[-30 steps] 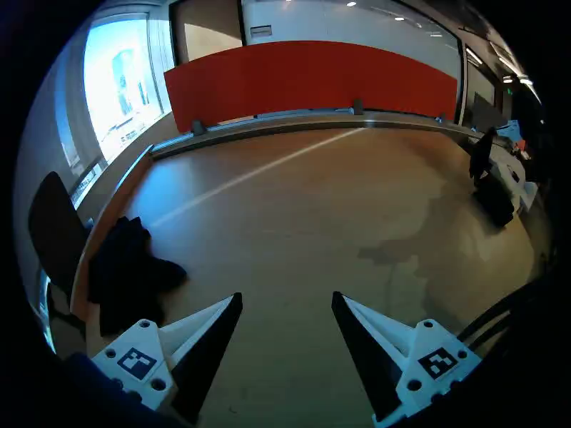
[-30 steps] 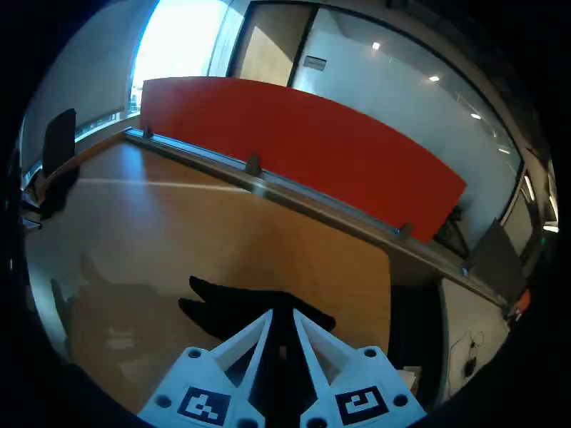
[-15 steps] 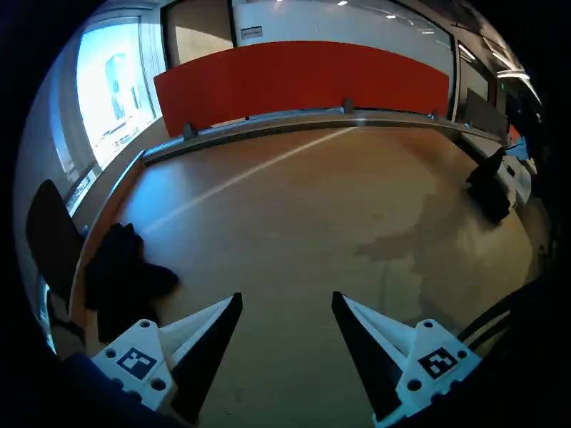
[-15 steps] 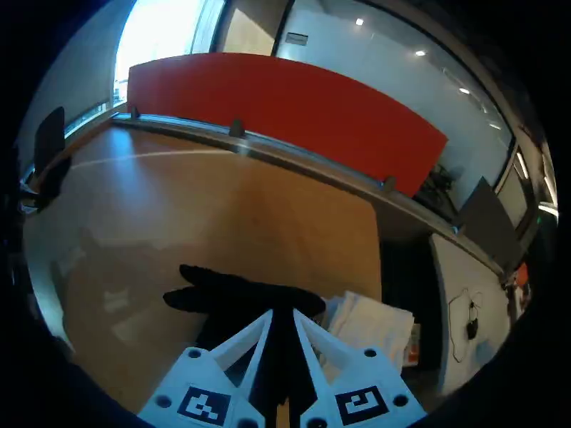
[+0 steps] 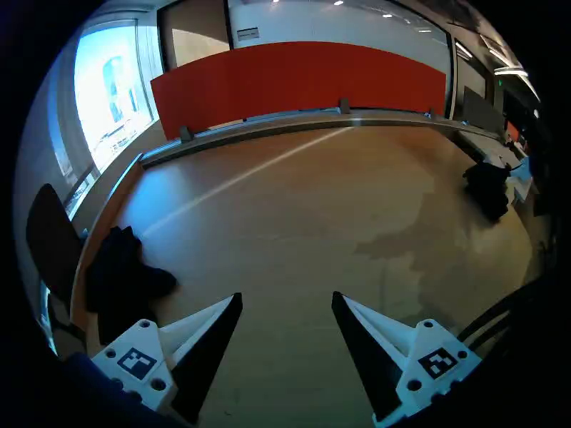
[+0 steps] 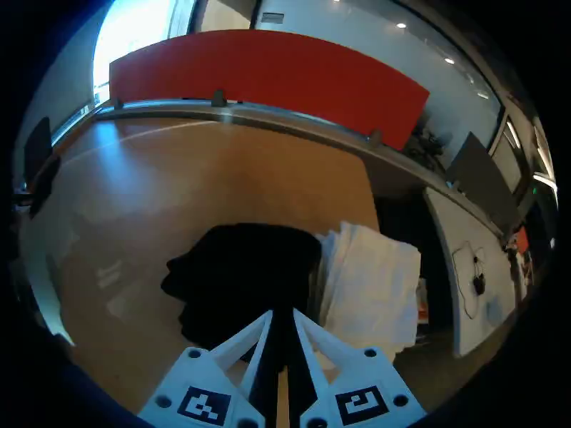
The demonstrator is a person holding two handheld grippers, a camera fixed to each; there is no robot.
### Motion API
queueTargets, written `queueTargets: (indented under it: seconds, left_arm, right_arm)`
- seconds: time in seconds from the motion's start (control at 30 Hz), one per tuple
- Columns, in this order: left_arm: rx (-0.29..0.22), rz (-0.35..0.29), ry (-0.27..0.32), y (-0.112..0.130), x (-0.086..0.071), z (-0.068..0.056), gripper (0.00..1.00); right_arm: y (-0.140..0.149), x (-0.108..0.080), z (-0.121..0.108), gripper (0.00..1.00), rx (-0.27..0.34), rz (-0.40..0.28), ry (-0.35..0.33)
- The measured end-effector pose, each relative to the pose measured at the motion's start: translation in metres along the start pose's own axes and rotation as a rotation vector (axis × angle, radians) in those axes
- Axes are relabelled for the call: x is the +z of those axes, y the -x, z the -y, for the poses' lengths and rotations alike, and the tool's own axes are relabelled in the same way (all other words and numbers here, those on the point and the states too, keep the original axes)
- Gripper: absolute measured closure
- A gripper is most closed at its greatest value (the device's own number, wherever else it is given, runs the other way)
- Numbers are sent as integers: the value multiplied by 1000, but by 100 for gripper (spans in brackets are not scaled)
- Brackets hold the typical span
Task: Fold towel
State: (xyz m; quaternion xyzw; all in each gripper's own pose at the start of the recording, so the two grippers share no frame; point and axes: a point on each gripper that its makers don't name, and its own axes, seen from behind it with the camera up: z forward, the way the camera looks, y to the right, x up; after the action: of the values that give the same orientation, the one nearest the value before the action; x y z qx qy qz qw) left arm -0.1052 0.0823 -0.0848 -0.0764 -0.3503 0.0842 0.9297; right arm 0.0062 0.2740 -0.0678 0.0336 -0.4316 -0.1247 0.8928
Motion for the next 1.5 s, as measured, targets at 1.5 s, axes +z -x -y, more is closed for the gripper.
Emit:
queueTargets:
  seconds: [1.5]
  left_arm:
    - [0,8,-16,5,-5,5,7]
  right_arm:
    - [78,22,-24,90,148,155,124]
